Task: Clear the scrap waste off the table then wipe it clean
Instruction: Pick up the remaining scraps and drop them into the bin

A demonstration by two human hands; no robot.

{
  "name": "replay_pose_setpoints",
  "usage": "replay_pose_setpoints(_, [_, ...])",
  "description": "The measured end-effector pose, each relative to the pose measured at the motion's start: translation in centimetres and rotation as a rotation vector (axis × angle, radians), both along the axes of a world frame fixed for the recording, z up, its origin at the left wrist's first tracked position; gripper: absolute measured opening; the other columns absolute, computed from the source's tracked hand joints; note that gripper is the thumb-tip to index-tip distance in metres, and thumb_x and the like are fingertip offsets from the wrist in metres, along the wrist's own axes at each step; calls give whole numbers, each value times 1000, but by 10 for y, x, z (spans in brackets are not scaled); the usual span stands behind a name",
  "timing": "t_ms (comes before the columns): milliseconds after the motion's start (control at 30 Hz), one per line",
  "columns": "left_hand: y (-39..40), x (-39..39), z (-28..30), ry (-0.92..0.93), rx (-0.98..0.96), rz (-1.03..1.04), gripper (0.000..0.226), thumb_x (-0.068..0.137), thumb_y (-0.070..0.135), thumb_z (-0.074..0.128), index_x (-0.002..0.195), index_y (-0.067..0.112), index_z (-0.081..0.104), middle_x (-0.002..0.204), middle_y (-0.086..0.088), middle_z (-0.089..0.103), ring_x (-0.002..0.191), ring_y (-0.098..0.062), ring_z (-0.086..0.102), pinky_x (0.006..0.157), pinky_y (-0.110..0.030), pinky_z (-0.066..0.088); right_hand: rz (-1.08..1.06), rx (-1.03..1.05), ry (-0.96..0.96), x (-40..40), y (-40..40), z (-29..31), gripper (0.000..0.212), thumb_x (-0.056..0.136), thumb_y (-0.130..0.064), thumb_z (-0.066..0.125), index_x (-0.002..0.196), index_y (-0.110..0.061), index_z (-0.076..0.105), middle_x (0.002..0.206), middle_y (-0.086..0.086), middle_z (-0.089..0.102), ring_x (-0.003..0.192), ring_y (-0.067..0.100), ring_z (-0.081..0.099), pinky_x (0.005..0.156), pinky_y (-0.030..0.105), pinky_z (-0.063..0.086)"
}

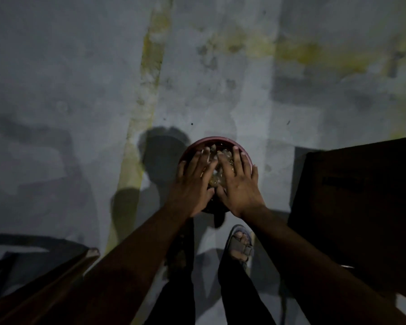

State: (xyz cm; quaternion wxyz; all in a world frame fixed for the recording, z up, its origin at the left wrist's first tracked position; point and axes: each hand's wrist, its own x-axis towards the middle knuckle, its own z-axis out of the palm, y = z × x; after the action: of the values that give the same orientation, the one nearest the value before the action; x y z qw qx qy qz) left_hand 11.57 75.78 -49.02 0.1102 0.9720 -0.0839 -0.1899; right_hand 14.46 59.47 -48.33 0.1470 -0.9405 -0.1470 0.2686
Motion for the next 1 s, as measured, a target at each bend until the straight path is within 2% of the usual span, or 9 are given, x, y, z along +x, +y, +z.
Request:
replay_pose_setpoints(67, [3, -2, 53, -54, -24, -24, 88, 85, 43, 69, 158, 21, 25, 170, -7, 9, 155, -27, 17, 115, -54, 28, -52, 14, -54, -7, 1, 57, 80, 98, -44, 50, 161, -30, 3, 169, 15, -7, 155, 37, -1, 121, 62, 9])
replay_pose_setpoints(333, [-25, -40, 282, -309, -129, -211, 73, 92, 41, 49, 158, 17, 28, 168, -4, 20, 153, -26, 23, 115, -53, 31, -255, -17, -237, -78, -28, 291, 69, 102, -51, 37, 161, -33, 5, 169, 13, -7, 155, 38, 0, 120, 64, 14])
replay_pose_setpoints(400, [-45, -56, 335, -312, -135, -293, 80, 90, 45, 51, 160, 17, 22, 169, -4, 15, 153, -25, 20, 116, -53, 28, -331, -50, -284, -110, -44, 344, 69, 102, -54, 32, 161, -33, 5, 170, 14, -5, 155, 37, 0, 120, 64, 16])
replay_pose_setpoints(533, [-87, -91, 415, -322, -128, -486, 94, 90, 61, 47, 162, 17, 6, 170, -3, -5, 157, -23, 1, 121, -54, 18, -498, -109, -334, -173, -83, 422, 70, 99, -60, 30, 161, -40, 2, 170, 4, -10, 156, 31, -6, 119, 63, 14])
replay_pose_setpoints(667, [-135, -117, 475, -373, -162, -707, 91, 93, 62, 43, 162, 19, 4, 170, -3, -5, 157, -23, 1, 122, -54, 15, -668, -182, -432, -234, -127, 475, 70, 97, -59, 34, 160, -38, 11, 171, 2, -1, 156, 32, 4, 118, 63, 17])
replay_pose_setpoints(767, [-183, -138, 504, -397, -159, -856, 90, 92, 65, 42, 162, 19, 9, 170, -3, 1, 156, -24, 4, 121, -56, 16, -847, -202, -489, -286, -162, 499, 69, 95, -58, 36, 159, -39, 17, 171, -1, 2, 155, 29, 7, 117, 62, 17])
replay_pose_setpoints(867, [-233, -167, 519, -418, -143, -1005, 88, 90, 69, 40, 159, 19, 21, 168, -5, 16, 154, -26, 15, 119, -56, 20, -1036, -213, -499, -346, -200, 506, 68, 95, -62, 31, 159, -41, 16, 171, -3, 4, 155, 26, 4, 120, 61, 11])
replay_pose_setpoints(1000, [-314, -216, 525, -398, -146, -1201, 84, 90, 69, 37, 156, 18, 33, 163, -8, 32, 149, -31, 33, 114, -52, 14, -1255, -244, -479, -431, -252, 509, 68, 94, -65, 22, 158, -46, 12, 171, -4, 3, 155, 27, 4, 119, 61, 11])
